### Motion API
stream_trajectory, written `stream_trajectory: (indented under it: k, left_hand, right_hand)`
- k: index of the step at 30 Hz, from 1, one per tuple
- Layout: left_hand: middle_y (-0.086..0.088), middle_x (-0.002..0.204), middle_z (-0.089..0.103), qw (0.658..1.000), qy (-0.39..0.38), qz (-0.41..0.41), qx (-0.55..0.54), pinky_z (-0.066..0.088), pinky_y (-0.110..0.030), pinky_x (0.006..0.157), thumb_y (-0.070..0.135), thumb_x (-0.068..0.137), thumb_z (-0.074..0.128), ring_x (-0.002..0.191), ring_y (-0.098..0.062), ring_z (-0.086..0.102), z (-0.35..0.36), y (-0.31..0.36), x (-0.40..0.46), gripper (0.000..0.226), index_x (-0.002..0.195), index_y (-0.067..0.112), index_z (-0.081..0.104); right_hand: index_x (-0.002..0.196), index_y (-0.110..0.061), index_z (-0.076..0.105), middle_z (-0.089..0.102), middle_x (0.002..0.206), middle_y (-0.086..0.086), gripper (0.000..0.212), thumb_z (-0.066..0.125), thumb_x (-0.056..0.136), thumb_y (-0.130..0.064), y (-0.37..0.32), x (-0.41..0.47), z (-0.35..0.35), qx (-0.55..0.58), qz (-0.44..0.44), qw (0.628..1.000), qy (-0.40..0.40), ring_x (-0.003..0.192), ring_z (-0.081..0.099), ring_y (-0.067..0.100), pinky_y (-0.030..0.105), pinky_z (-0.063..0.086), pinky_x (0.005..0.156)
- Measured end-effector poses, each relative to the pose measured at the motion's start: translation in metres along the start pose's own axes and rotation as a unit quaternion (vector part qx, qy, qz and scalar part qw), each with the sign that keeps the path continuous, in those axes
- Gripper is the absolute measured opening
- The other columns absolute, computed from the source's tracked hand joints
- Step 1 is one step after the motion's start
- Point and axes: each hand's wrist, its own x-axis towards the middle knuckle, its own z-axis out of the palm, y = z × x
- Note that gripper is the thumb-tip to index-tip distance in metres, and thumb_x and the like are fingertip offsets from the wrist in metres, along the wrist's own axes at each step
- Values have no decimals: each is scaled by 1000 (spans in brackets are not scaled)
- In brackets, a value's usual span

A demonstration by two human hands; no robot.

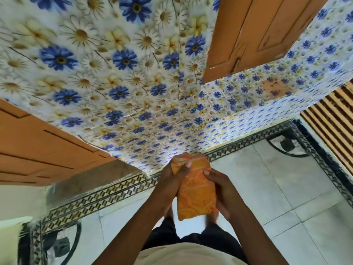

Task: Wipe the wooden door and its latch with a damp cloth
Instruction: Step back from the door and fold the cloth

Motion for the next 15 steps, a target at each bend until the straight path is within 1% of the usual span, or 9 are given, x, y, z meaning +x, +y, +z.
stream_trajectory:
  k: [3, 5, 6, 7, 8, 9, 11, 12, 15]
  left_hand:
    - [6, 116, 78, 997, 54, 30, 48, 63, -40, 91, 50, 82, 71, 102, -15, 77, 24, -7, -2, 40, 119, 36, 67]
    - [8, 116, 77, 989, 121, 41, 68, 64, -40, 89, 54, 85, 70, 100, -13, 76, 40, -15, -1, 36, 117, 37, 68]
    - [5, 115, 76, 985, 155, 43, 58, 65, -37, 83, 49, 91, 70, 98, -14, 76, 48, -22, 0, 30, 117, 35, 67]
    - [2, 114, 75, 983, 180, 41, 21, 66, -34, 75, 40, 96, 70, 96, -16, 76, 56, -28, 1, 26, 119, 30, 65]
    - [0, 112, 74, 981, 189, 33, -23, 65, -33, 69, 28, 99, 70, 95, -19, 75, 65, -34, 1, 24, 122, 27, 61]
    - [-2, 111, 73, 979, 193, 31, -51, 63, -33, 66, 19, 98, 71, 96, -22, 74, 71, -41, 3, 30, 123, 28, 56]
    - [-4, 109, 75, 981, 185, 40, -46, 61, -34, 63, 7, 93, 73, 100, -26, 73, 75, -56, 6, 44, 121, 30, 49]
    - [-2, 108, 76, 982, 183, 47, -29, 61, -35, 62, 0, 93, 72, 101, -25, 73, 78, -63, 7, 44, 119, 29, 51]
    - [4, 112, 77, 980, 187, 62, 35, 65, -46, 70, -13, 93, 67, 107, -20, 74, 77, -86, 20, 35, 113, 16, 67]
  right_hand:
    - [134, -2, 61, 65, 130, 28, 54, 67, 82, -15, -15, 7, -25, -33, -22, 999, -3, 121, 62, 49, 63, 48, 104]
    - [128, -2, 66, 67, 128, 28, 48, 69, 81, -13, -26, 10, -40, -64, -22, 998, -10, 119, 64, 48, 67, 47, 103]
    - [123, -2, 69, 67, 127, 27, 42, 70, 83, -12, -31, 12, -48, -78, -20, 997, -11, 116, 66, 47, 67, 48, 102]
    - [120, -4, 71, 68, 125, 26, 35, 70, 86, -11, -36, 14, -54, -89, -20, 996, -10, 113, 68, 46, 67, 49, 100]
    - [117, -7, 72, 70, 124, 24, 28, 69, 90, -11, -39, 16, -62, -98, -21, 995, -6, 111, 69, 44, 66, 51, 99]
    - [116, -11, 73, 72, 122, 21, 23, 67, 94, -12, -42, 19, -69, -101, -24, 995, 2, 110, 70, 43, 65, 52, 98]
    - [119, -16, 72, 74, 121, 15, 24, 65, 96, -17, -45, 26, -84, -101, -23, 994, 18, 110, 71, 40, 63, 54, 97]
    - [123, -17, 71, 74, 122, 13, 27, 66, 96, -19, -47, 30, -91, -106, -17, 994, 23, 111, 71, 39, 62, 55, 96]
    - [128, -15, 67, 74, 121, 12, 34, 68, 95, -20, -50, 40, -111, -142, 6, 990, 10, 107, 73, 34, 49, 61, 82]
